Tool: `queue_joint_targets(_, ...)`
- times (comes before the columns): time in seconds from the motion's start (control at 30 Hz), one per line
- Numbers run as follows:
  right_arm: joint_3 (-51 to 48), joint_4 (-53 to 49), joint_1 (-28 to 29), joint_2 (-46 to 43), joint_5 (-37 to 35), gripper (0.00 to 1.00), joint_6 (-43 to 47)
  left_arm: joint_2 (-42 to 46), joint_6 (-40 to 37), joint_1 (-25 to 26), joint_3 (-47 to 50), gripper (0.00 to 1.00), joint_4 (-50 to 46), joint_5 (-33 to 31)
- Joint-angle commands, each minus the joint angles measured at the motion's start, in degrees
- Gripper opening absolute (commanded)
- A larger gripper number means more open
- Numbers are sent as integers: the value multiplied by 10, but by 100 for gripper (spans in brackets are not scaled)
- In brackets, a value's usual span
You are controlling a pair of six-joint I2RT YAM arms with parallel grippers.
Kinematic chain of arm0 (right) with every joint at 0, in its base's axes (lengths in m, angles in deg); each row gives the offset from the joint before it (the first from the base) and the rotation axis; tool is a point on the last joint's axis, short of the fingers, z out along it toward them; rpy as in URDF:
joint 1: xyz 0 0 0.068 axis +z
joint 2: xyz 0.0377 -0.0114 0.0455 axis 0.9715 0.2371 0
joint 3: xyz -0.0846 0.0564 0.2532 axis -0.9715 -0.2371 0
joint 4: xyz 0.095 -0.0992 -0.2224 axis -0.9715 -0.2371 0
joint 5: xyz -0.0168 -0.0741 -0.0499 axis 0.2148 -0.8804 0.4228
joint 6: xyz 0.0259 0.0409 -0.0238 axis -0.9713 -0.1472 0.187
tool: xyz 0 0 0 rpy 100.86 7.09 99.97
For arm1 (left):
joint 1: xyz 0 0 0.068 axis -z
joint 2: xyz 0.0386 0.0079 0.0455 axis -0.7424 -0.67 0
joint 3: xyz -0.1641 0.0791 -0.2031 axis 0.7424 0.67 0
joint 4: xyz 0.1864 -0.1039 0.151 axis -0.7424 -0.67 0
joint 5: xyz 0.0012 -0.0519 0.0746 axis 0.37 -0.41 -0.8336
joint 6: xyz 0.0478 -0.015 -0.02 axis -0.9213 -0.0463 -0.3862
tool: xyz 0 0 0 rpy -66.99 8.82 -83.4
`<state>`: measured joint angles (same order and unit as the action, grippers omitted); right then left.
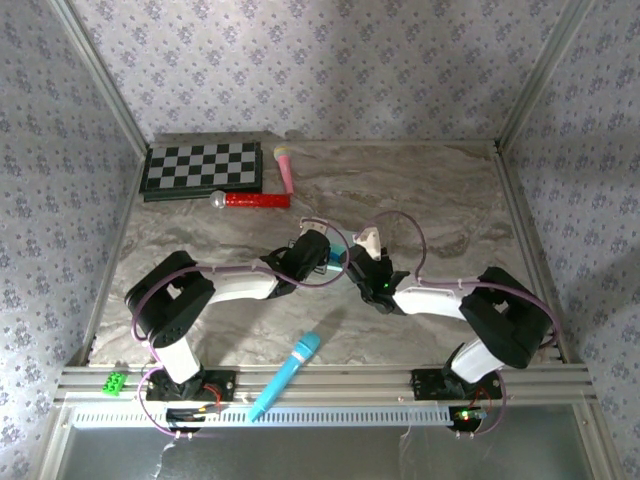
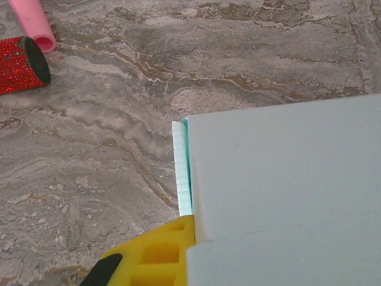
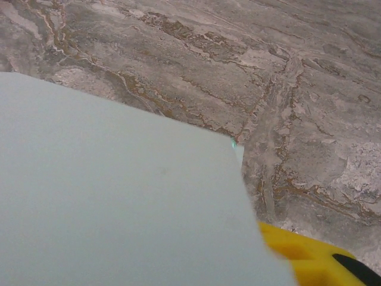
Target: Fold the paper box
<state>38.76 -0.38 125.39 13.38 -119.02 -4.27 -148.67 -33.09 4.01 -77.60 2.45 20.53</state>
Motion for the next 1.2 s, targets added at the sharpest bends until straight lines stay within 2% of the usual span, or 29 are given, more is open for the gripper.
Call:
queue_joint_targets(0.0,0,-23,-4,-22,12,44,11,-7,-11,9,-10,6,-38,6)
queue_joint_targets(0.4,-8,-56,-14,-41,71,53,27,0,-13,10,-7,22,-37,-1)
queue_joint_targets(0.57,-11,-65,-14,-48,81,56,29,8,-14,12,0,26,-34,-5)
queue_joint_targets(0.77,-23,-75,-13,-59,95,59,27,22,-15,18,15,35,-31,-14)
queue_joint_targets(0.9,-40,-76,-13,-80,103,61,24,37,-17,24,29,42,-28,-22)
queue_joint_targets(1.17,-63,-106,-12,-133,110,64,19,72,-20,36,59,49,-31,-38)
